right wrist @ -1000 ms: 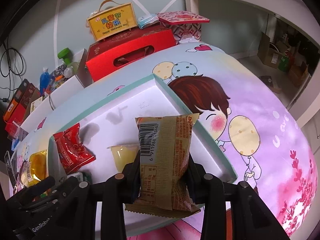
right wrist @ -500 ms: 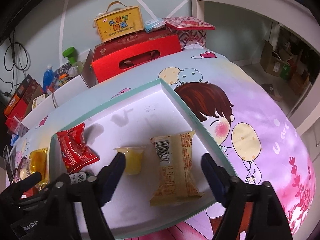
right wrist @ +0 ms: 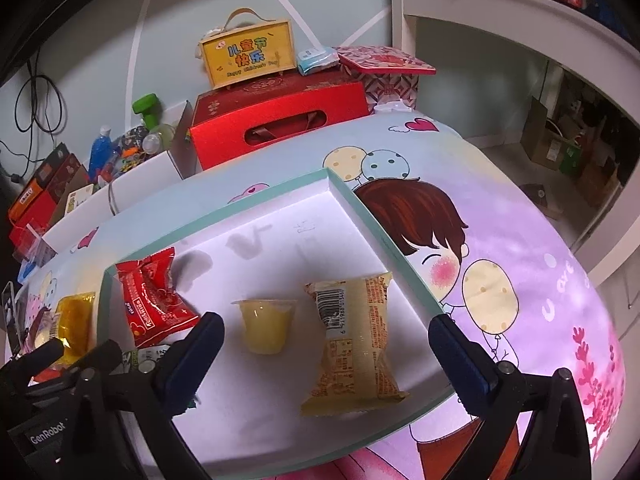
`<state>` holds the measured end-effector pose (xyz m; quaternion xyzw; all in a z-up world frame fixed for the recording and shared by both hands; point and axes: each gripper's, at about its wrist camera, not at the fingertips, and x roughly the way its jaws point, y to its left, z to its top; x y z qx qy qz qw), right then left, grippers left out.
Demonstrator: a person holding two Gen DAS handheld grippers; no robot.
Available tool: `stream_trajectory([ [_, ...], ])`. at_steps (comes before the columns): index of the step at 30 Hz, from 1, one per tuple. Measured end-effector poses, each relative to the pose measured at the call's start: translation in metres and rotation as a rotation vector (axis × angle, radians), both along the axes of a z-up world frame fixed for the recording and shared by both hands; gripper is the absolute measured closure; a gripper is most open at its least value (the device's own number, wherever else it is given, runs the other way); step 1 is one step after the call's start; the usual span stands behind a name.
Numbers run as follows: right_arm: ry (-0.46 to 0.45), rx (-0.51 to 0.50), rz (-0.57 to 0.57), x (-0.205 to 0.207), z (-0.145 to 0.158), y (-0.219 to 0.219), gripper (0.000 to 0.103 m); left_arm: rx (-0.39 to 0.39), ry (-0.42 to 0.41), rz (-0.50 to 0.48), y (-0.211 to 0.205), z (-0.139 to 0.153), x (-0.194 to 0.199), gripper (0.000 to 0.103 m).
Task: Organize snacks
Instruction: 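Open both tools and withdraw them from the tray toward the snack pile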
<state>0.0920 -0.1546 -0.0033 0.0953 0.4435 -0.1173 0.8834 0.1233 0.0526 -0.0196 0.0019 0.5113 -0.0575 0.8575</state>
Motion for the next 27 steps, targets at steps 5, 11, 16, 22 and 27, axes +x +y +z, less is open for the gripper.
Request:
stream_trajectory([
  [5,-0.007,-0.006,0.006,-0.001,0.002,0.003,0.0,-0.028,-0.003,-0.023,0.001,0.0,-0.001,0.002],
  [11,-0.042,-0.021,0.03,-0.002,0.007,0.011,0.0,-0.017,-0.013,-0.013,0.006,0.001,-0.004,0.002],
  [16,-0.082,0.076,0.052,-0.003,0.013,0.016,0.0,-0.051,-0.039,-0.003,0.022,0.011,-0.008,0.002],
  [22,-0.051,0.073,0.116,0.0,0.012,0.044,0.0,-0.013,-0.072,0.041,0.05,0.024,-0.015,0.002],
  [27,-0.043,0.091,0.199,-0.003,0.015,0.076,0.0,-0.01,-0.027,0.144,0.091,0.021,-0.024,0.002],
])
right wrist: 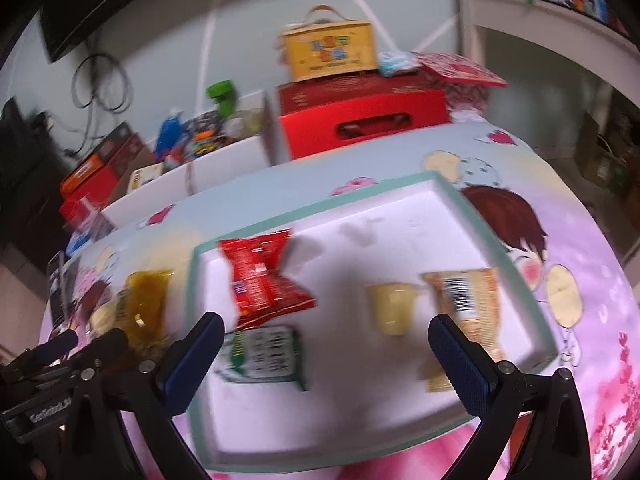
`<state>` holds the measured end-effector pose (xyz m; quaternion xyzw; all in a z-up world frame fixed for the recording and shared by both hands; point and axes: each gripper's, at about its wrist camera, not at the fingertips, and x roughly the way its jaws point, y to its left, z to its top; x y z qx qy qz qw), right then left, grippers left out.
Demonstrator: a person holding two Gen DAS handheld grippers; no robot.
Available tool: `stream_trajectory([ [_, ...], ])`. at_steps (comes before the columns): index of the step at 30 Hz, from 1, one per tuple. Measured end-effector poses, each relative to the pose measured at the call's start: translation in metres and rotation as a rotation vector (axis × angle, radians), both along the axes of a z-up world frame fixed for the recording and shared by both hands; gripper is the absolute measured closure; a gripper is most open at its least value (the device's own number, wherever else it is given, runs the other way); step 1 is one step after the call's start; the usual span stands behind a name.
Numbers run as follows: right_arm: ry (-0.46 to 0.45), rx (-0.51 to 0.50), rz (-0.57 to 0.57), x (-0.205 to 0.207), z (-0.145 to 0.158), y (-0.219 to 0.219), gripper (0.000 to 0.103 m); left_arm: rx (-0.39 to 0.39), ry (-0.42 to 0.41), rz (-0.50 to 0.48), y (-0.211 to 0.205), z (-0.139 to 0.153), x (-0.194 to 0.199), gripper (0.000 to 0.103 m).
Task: Organize snacks
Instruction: 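Open both tools and withdraw them from the tray toward the snack pile, then grasp the purple snack bag with the left tool while the right tool grasps the brown wafer packet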
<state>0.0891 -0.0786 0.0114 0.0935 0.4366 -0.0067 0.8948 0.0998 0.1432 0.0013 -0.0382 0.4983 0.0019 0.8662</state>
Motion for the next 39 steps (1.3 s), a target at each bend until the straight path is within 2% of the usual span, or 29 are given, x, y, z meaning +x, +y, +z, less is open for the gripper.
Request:
stream_trajectory([
  [6,-0.074,-0.025,0.158,-0.007,0.011,0.051,0.0,-0.023,0.003,0.124,0.053,0.002,-0.016,0.002],
  [10,-0.103,-0.041,0.247,-0.011,0.013,0.081,0.0,-0.067,-0.015,0.205,0.088,0.005,-0.025,0.002],
  [17,-0.088,0.007,0.355,-0.014,0.005,0.129,0.0,-0.151,0.015,0.293,0.139,-0.004,-0.043,0.002],
  [21,-0.07,0.008,0.409,-0.018,-0.003,0.153,0.0,-0.156,0.038,0.362,0.163,-0.011,-0.05,0.002],
  [26,-0.043,-0.02,0.459,-0.022,-0.015,0.176,0.0,-0.221,0.051,0.385,0.18,-0.021,-0.052,0.002],
  [32,-0.007,-0.002,0.463,-0.018,-0.025,0.191,0.0,-0.235,0.078,0.375,0.181,-0.029,-0.047,0.002],
  [39,0.023,-0.003,0.457,-0.005,-0.035,0.211,0.0,-0.289,0.148,0.382,0.185,-0.058,-0.033,0.002],
])
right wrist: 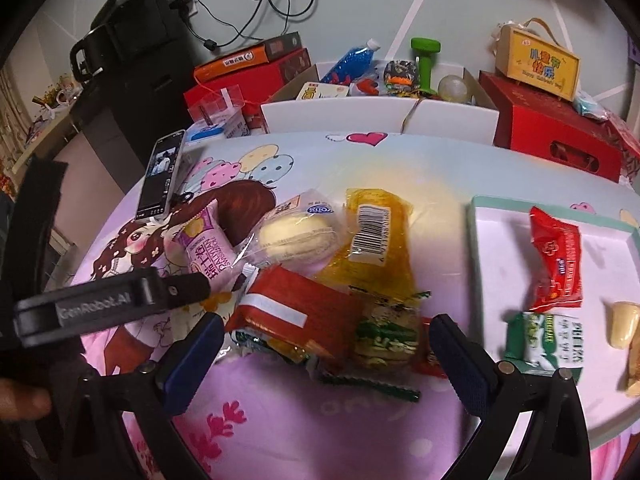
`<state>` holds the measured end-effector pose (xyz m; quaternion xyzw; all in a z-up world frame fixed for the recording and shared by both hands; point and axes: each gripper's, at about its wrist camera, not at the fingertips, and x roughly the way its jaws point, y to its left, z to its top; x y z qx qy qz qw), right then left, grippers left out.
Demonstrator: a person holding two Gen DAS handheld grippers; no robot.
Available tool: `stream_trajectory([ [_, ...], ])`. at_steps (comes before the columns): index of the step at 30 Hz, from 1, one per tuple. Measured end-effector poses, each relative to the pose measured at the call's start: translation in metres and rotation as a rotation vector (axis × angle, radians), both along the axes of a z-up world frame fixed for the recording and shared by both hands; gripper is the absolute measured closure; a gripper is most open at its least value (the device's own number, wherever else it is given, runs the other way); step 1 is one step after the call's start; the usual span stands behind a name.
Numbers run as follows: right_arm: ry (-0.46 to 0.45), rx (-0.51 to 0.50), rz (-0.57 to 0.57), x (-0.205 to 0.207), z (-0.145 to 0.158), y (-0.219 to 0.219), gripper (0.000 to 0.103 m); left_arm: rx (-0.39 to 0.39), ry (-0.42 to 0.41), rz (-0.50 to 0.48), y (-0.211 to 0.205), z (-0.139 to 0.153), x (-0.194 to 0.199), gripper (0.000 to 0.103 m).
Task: Organize snacks
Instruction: 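Grasp the purple snack bag with the left tool while the right tool grasps the brown wafer packet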
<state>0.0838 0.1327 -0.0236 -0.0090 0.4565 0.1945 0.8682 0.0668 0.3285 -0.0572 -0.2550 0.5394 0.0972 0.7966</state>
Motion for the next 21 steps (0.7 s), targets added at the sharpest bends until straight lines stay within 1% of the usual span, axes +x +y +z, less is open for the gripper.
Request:
stream_trajectory([
  [3,0.014,-0.011,-0.004,0.005,-0.006,0.005,0.0,-0.026,-0.005,0.015,0.005,-0.005,0.005,0.002],
  [9,0.037,-0.011,-0.015,0.014,-0.013,0.011,0.0,-0.049,-0.058,0.019,0.007,-0.002,0.019,0.002],
  [14,0.053,-0.004,-0.031,0.021,-0.017,0.012,0.0,-0.021,-0.055,0.016,0.003,-0.008,0.031,0.002],
  [21,0.066,-0.006,-0.031,0.024,-0.022,0.019,0.0,-0.016,-0.074,0.036,0.005,-0.02,0.042,0.002],
])
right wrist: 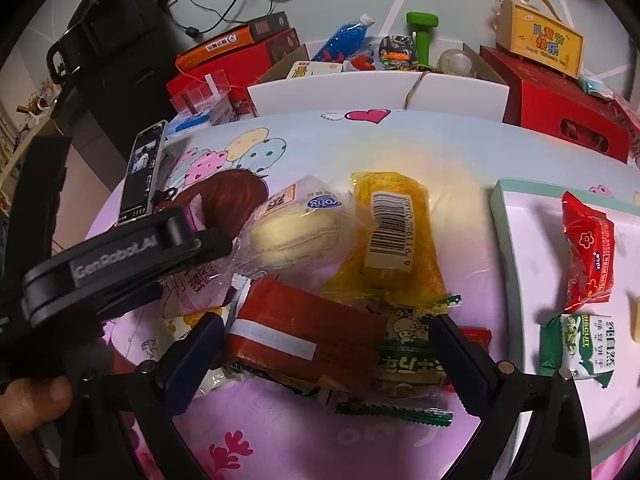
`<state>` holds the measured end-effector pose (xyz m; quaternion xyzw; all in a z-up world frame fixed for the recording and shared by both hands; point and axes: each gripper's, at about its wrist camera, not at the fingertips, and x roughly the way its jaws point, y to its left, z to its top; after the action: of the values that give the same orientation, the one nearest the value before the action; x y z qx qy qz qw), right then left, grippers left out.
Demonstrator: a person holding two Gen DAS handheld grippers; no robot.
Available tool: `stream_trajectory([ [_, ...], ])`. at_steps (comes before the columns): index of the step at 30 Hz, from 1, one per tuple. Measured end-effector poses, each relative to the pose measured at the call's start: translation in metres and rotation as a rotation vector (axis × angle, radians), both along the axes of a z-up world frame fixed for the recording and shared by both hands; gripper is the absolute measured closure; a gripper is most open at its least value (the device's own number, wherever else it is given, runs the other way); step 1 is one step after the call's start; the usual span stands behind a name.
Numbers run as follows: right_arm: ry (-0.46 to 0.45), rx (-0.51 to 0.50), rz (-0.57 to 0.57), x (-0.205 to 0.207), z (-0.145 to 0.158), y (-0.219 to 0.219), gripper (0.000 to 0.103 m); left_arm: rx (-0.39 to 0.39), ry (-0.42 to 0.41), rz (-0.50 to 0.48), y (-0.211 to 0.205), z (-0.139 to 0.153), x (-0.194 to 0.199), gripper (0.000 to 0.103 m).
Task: Organize snacks
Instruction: 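Grasp the purple snack bag with the left tool while the right tool grasps the brown wafer packet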
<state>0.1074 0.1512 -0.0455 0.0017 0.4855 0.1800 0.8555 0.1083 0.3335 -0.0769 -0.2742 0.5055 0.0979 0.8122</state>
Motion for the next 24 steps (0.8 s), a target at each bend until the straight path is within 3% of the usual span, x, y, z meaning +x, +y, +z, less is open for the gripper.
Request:
stream_trajectory([
  [7,0.008,-0.009,-0.007,-0.0008,-0.0037,0.0029,0.0,0.016,0.003,0.004,-0.0003,-0.0054,0.0016,0.003],
  [10,0.016,0.008,-0.002,-0.0007,-0.0042,0.0026,0.008,0.025,0.004,0.003,-0.0006,-0.0053,0.0008,0.005],
  [12,0.029,0.027,0.001,-0.0008,-0.0045,0.0015,0.017,0.044,0.012,0.005,-0.0013,-0.0047,-0.001,0.02],
  [16,0.036,0.039,-0.003,-0.0021,-0.0039,0.0003,0.024,0.037,0.003,-0.001,-0.002,-0.0038,-0.0028,0.032],
  [18,0.04,0.041,-0.009,-0.0022,-0.004,-0.0012,0.027,0.03,0.001,-0.004,-0.0025,-0.0035,-0.0037,0.053],
  [24,0.049,0.046,-0.012,-0.0024,-0.003,-0.0045,0.028,0.04,0.009,-0.01,-0.0044,-0.0011,-0.0068,0.057],
])
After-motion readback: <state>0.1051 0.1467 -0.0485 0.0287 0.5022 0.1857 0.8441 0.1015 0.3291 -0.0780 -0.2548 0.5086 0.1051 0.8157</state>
